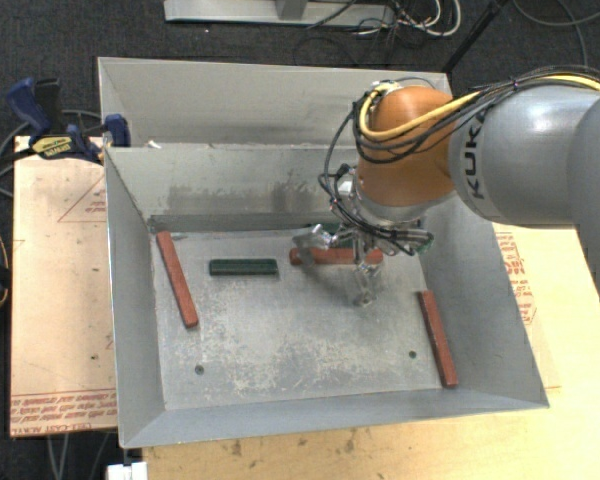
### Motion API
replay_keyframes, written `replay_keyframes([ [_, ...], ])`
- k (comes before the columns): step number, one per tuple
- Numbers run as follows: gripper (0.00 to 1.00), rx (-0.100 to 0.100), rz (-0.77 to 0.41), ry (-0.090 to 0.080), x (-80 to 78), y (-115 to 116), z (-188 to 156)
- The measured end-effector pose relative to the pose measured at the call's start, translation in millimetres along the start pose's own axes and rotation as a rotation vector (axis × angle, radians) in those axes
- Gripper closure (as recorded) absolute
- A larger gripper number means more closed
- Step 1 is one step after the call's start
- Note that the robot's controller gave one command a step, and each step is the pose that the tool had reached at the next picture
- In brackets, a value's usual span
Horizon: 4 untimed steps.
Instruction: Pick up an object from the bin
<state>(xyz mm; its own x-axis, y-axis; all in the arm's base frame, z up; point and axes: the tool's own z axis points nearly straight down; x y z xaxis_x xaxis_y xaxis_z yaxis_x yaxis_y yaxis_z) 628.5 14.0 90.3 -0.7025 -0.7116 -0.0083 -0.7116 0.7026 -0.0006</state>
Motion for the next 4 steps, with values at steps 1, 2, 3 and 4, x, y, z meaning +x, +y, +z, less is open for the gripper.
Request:
replay_keyframes([
  [1,0.0,-0.002,0.134,0.001,-98.1,66.3,21.1],
  [2,1.0,0.0,0.14,0.004,-94.6,62.2,20.4],
  [3,0.0,0.0,0.141,0.003,-94.6,62.2,20.5],
  [4,0.0,-0.001,0.063,0.001,-151.0,119.6,20.8],
])
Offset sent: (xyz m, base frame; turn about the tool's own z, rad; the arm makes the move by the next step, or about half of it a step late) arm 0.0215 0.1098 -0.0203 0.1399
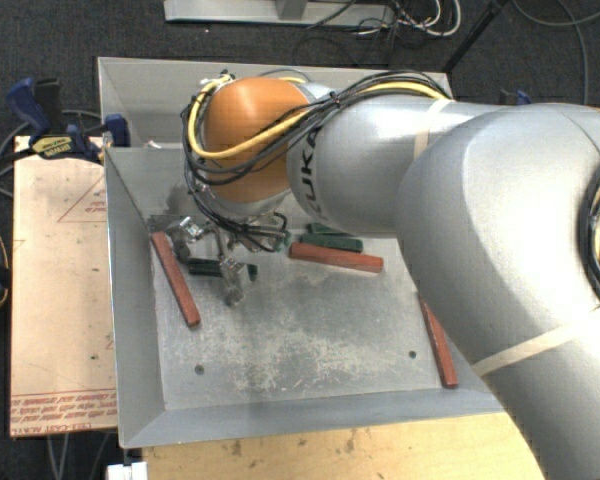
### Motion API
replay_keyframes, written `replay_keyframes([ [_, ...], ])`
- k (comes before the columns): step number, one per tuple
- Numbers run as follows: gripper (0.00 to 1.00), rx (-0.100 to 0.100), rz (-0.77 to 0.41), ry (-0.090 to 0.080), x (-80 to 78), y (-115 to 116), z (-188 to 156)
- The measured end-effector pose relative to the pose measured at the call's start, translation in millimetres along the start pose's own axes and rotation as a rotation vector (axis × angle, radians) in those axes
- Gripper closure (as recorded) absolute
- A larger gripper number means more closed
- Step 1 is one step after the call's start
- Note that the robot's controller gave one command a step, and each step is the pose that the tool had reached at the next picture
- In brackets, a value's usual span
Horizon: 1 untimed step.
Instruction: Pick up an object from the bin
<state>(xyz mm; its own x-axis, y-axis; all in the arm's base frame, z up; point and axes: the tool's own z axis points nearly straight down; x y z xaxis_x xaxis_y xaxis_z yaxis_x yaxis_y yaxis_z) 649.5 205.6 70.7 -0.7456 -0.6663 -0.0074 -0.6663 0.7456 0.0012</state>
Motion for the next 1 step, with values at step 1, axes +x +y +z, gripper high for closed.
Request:
replay_keyframes([
  [1,1.0,0.001,0.007,0.002,2.1,-3.8,-0.7],
])
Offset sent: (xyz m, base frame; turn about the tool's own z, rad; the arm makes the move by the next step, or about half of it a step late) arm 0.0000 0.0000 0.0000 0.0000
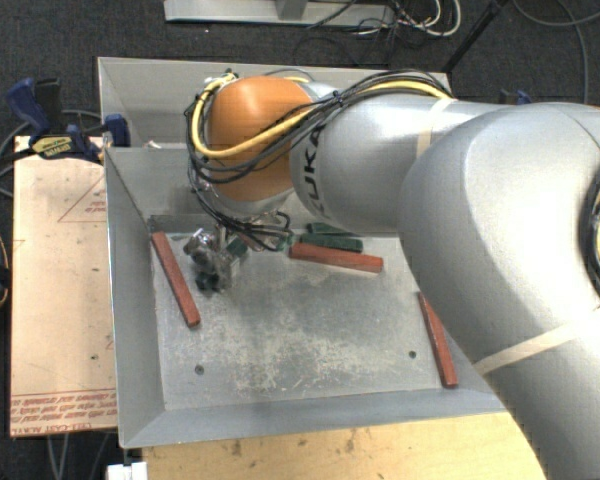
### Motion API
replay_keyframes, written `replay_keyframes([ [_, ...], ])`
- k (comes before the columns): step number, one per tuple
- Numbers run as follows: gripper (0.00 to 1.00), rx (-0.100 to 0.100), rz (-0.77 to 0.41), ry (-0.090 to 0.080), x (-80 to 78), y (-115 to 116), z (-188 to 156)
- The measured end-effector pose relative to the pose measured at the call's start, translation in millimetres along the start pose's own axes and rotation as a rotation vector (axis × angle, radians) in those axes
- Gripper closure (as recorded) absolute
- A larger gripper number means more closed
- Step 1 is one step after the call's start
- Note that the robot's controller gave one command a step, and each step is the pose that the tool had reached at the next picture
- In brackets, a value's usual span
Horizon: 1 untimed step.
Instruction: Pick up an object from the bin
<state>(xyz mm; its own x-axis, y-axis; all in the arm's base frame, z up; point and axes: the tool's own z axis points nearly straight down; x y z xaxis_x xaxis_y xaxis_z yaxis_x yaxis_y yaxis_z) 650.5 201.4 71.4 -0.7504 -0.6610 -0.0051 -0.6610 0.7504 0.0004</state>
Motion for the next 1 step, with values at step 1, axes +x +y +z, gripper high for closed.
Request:
replay_keyframes([
  [1,1.0,0.006,0.027,-0.008,14.2,3.1,-236.6],
])
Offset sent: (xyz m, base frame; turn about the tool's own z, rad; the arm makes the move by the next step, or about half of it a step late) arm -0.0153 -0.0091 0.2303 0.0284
